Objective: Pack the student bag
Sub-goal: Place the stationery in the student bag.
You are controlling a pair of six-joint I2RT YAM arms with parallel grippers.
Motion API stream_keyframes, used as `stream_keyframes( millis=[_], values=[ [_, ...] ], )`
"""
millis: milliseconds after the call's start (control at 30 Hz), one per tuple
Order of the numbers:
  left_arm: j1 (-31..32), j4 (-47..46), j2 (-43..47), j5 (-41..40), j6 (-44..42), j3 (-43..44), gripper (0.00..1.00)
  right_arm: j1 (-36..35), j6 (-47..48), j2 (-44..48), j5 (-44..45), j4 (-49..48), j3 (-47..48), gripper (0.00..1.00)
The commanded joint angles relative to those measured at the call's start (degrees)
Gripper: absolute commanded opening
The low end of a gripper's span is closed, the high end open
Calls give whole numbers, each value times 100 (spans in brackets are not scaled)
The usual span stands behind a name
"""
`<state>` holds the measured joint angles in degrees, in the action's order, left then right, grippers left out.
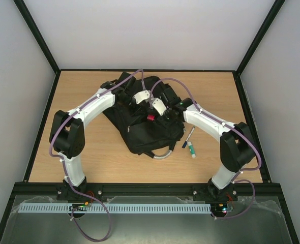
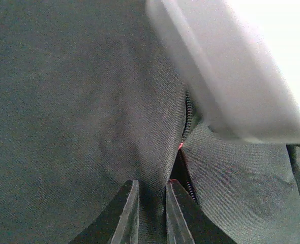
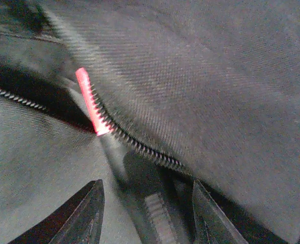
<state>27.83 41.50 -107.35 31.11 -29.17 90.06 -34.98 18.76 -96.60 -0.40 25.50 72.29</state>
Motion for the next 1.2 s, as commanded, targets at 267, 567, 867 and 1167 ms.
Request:
stream_keyframes(
  millis=[267,567,867,1167],
  values=[
    [-120,20,144,118,-68,40,17,-9,1242,1347,-683,278,-976,13],
    [-144,43,128,130,-85,35,17,-9,1732,638,-22,-825,-1227,6],
    [-181,68,142,131,-97,-36,17,-17,844,-275,1683,-2848,-514,4],
    [-191,52,128,96,-98,-68,17,-9,125,211,369,-1741,-494,18]
  ],
)
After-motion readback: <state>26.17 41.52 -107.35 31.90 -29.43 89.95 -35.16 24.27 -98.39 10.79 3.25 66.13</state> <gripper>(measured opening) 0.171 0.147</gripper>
